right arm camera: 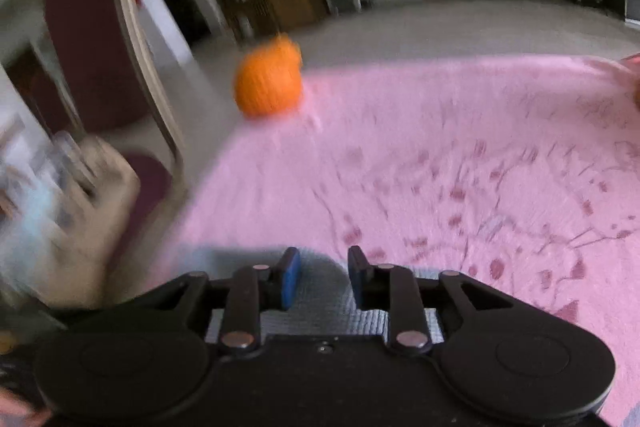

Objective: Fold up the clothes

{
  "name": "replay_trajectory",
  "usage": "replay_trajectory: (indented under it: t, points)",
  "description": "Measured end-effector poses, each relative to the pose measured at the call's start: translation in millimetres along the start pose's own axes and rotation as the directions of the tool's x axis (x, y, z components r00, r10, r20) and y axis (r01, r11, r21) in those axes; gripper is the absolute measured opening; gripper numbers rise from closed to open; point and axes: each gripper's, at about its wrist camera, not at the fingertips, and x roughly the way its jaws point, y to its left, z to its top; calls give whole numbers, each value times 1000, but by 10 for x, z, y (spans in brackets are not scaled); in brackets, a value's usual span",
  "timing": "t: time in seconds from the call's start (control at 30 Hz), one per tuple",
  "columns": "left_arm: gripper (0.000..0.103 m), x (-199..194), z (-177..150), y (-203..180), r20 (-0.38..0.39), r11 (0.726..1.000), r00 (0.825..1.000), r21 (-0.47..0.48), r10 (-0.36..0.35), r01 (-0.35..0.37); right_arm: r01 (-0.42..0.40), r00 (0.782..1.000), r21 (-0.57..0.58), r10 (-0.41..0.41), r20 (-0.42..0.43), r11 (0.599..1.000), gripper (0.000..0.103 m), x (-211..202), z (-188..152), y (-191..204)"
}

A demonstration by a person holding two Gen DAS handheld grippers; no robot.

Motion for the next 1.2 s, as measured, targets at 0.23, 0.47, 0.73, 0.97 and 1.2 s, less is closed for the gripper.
replay_trajectory:
  t: [0.23,0.47,0.73,0.97,1.2]
  points:
    - [18,-271,96,-311,157,975,962,24,-224,223,92,996,-63,-90,30,994,31,-668,-233,-68]
    - [19,406,230,-575,-34,980,980,18,-196,196,33,999,90,-32,-13,995,19,-233,-264,-185]
    - [32,580,204,-489,-74,988,986,-23,-151,150,159,984,-72,-165,-73,985,13,286,-384,19]
    - [25,-78,41,-103,32,982,983,-55,-181,183,148,987,-77,-153,-52,986,28,-234,-298,44]
    - [20,-455,-404,66,11,957,963,-104,-271,271,65,996,-15,-65,-63,998,32,-1060,-330,-14]
